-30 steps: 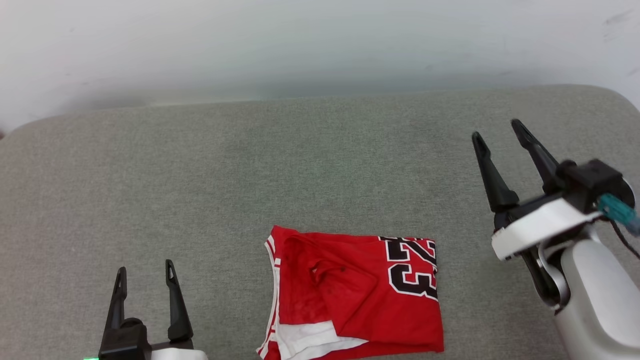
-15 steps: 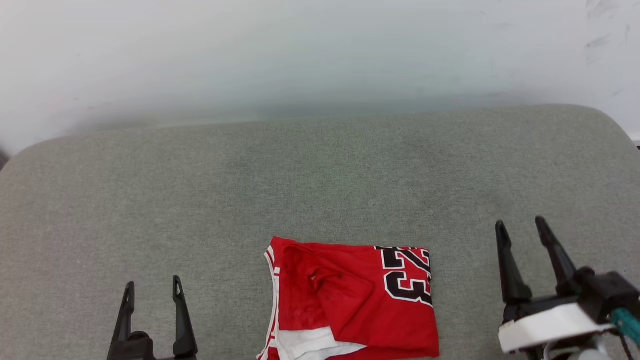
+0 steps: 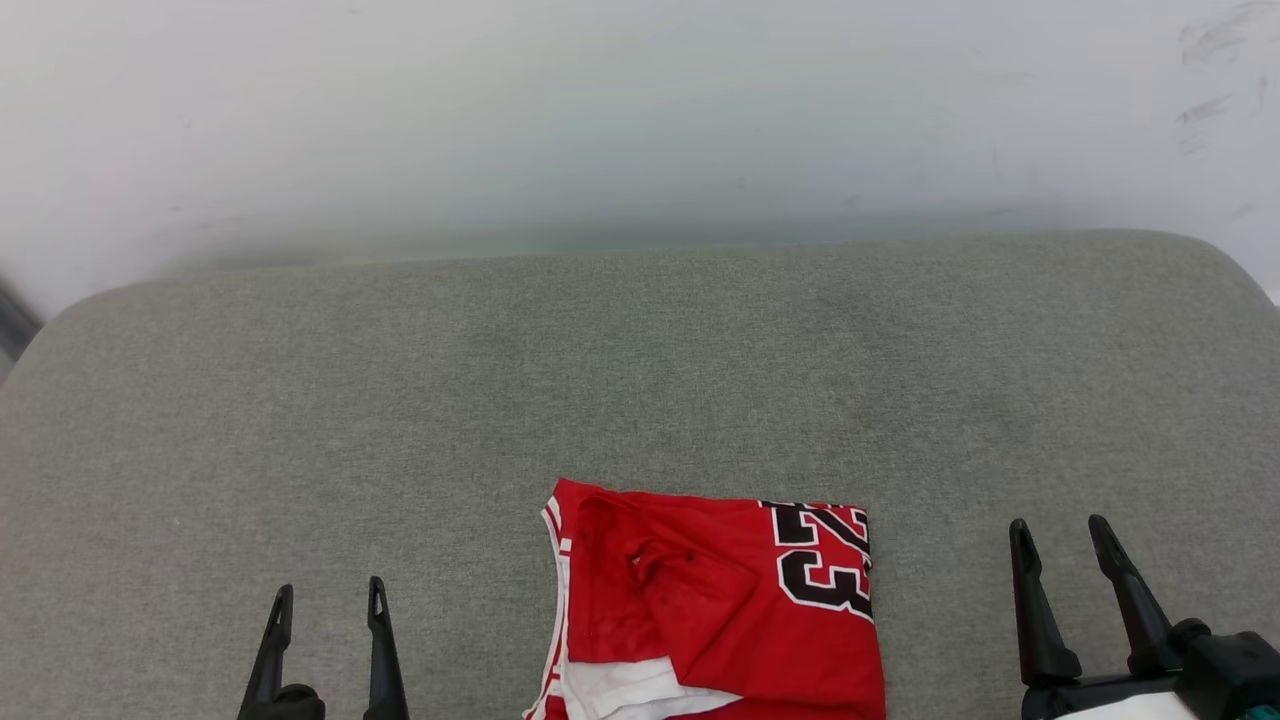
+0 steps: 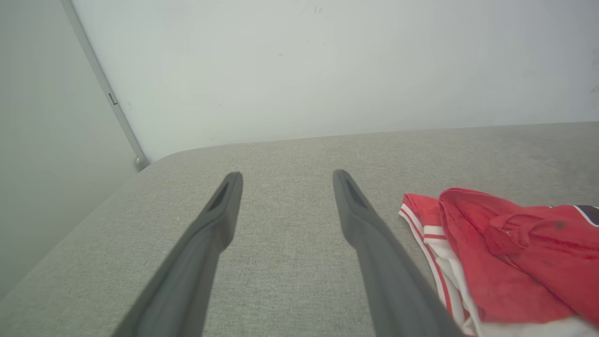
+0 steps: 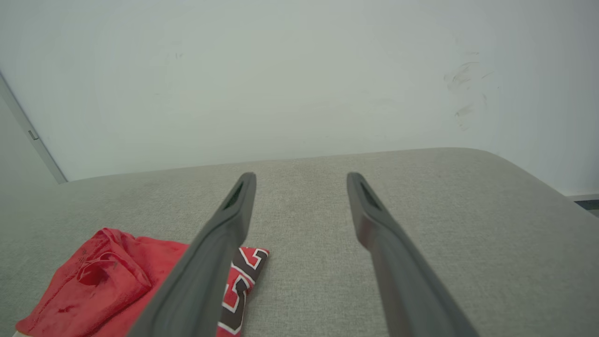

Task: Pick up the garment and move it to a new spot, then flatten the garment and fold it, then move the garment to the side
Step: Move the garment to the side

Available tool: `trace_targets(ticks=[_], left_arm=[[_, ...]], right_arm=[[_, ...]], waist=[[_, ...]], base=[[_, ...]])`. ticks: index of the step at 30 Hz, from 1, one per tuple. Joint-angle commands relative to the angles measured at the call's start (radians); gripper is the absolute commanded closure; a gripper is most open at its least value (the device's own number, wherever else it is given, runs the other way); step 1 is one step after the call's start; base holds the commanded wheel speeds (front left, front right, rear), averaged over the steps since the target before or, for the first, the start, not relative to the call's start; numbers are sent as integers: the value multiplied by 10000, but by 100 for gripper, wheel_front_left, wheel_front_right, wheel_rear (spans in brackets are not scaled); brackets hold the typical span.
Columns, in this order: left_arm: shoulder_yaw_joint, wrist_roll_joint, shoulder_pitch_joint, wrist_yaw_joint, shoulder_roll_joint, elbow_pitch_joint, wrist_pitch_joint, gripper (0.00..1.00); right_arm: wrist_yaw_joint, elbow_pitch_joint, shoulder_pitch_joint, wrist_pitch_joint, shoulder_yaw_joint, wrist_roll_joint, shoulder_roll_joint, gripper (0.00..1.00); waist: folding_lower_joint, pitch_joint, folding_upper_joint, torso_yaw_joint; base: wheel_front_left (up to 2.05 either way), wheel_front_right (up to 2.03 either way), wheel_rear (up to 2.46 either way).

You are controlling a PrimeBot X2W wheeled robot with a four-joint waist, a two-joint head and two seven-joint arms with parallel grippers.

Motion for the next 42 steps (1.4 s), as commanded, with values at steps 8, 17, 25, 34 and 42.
trace_targets(ticks=[8, 17, 25, 34, 42], left_arm=[[-15, 25, 58, -34, 8, -22, -22, 0], [16, -34, -83, 18, -13, -72, -22, 0], [-17, -16, -366, -50, -22, -104, -22, 0], [-128, 25, -923, -142, -36, -80, -22, 0], [-341, 110, -1669, -278, 43, -7, -22, 0]], right_arm=[[-4, -352, -475, -15, 19, -56, 61, 0], [-4, -180, -3278, 1168, 1284, -55, -1381, 0], [-4, 245, -5157, 6860, 3211, 3353, -3315, 0], [-4, 1097, -5015, 11024, 3348, 7540, -4466, 0], [-4, 1996, -4633, 10886, 3971, 8408, -3606, 0]], waist=[[0, 54, 0, 47], [0, 336, 0, -60], [0, 786, 0, -81], [0, 1487, 0, 121], [0, 2319, 0, 609]], base=[[0, 0, 0], [0, 0, 0], [0, 0, 0], [0, 0, 0], [0, 0, 0]])
